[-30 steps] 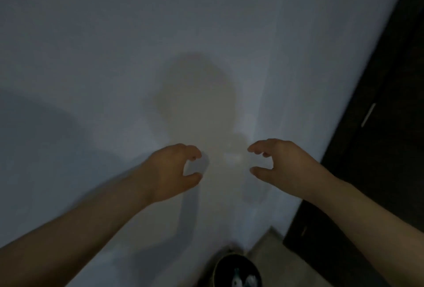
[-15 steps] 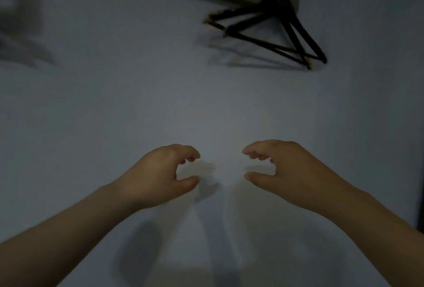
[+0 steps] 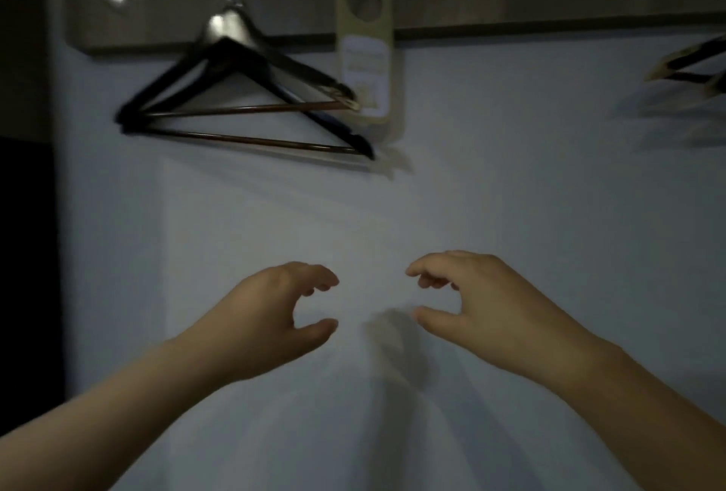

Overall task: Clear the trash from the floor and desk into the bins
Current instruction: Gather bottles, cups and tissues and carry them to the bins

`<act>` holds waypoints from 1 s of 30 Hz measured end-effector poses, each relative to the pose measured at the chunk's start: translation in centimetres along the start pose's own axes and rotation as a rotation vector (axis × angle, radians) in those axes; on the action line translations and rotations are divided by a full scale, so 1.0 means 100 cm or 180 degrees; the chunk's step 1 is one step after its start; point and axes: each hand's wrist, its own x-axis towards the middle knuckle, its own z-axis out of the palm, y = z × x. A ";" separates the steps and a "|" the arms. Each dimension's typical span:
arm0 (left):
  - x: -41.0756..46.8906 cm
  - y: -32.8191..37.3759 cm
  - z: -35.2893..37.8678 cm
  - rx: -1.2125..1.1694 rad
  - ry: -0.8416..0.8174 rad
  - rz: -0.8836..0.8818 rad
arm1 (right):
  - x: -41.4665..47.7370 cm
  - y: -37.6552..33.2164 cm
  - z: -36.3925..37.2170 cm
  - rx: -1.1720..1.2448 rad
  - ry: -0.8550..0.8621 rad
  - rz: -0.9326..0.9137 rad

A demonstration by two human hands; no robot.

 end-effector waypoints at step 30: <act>-0.385 -0.001 -0.192 0.2031 0.0225 -0.3715 | 0.031 -0.389 0.166 0.2136 -0.0926 -0.3576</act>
